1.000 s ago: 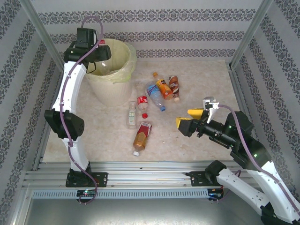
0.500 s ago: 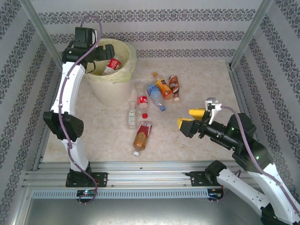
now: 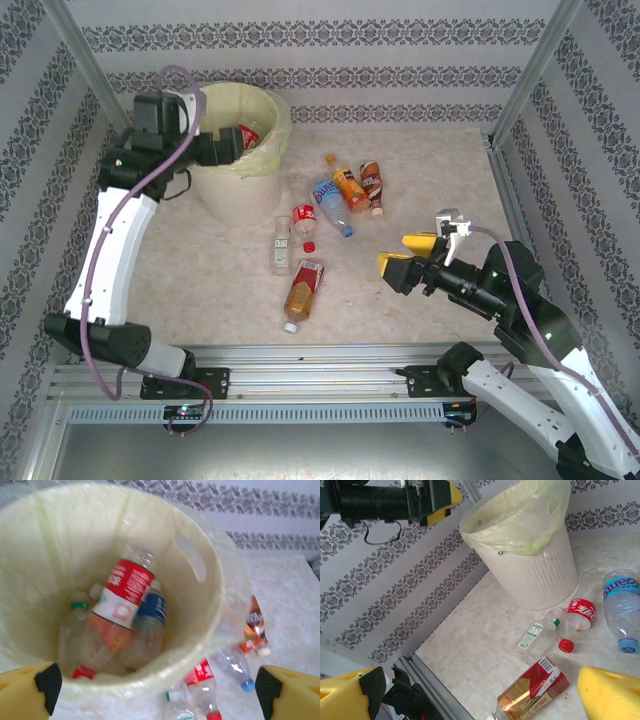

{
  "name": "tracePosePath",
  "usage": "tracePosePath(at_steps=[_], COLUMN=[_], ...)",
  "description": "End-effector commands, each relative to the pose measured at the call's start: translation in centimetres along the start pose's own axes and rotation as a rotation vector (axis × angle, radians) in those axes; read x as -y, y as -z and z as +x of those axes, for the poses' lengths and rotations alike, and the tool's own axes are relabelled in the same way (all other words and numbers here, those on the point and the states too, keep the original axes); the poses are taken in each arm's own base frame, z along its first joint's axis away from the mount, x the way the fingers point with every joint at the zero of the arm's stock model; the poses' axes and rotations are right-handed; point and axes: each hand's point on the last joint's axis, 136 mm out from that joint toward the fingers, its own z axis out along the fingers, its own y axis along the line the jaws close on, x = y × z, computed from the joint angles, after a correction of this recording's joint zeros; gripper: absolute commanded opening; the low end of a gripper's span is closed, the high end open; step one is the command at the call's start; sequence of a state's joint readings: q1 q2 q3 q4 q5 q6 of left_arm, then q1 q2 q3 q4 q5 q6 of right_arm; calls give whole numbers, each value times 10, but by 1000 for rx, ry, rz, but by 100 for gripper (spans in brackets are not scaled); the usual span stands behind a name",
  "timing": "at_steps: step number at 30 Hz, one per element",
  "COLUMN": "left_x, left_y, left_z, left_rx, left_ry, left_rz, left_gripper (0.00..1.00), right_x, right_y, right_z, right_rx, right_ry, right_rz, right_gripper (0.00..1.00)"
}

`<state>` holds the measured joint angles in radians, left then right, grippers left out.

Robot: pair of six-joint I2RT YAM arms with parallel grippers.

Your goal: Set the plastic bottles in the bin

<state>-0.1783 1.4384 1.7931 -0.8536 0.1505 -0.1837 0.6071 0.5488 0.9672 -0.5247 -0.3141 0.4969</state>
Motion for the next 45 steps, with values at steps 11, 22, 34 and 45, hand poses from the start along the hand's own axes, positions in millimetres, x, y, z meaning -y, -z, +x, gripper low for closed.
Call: tracePosePath(at_steps=[11,22,34,45], left_x=[48,107,126,128], left_y=[-9,-32,-68,-90], left_z=[164,262,330,370], left_rx=[-324,-514,-661,-749], left_ry=[-31,-142,-174,-144], left_rz=[3,217,181,152], left_gripper=[99,95,97,85], right_x=[6,9,10,15], right_y=[-11,-11,2,-2], right_z=[11,30,66,65], right_rx=[-55,-155,-348,-339], right_ry=[-28,-17,-8,-4], right_rz=[9,22,27,43], right_gripper=[98,98,98,98])
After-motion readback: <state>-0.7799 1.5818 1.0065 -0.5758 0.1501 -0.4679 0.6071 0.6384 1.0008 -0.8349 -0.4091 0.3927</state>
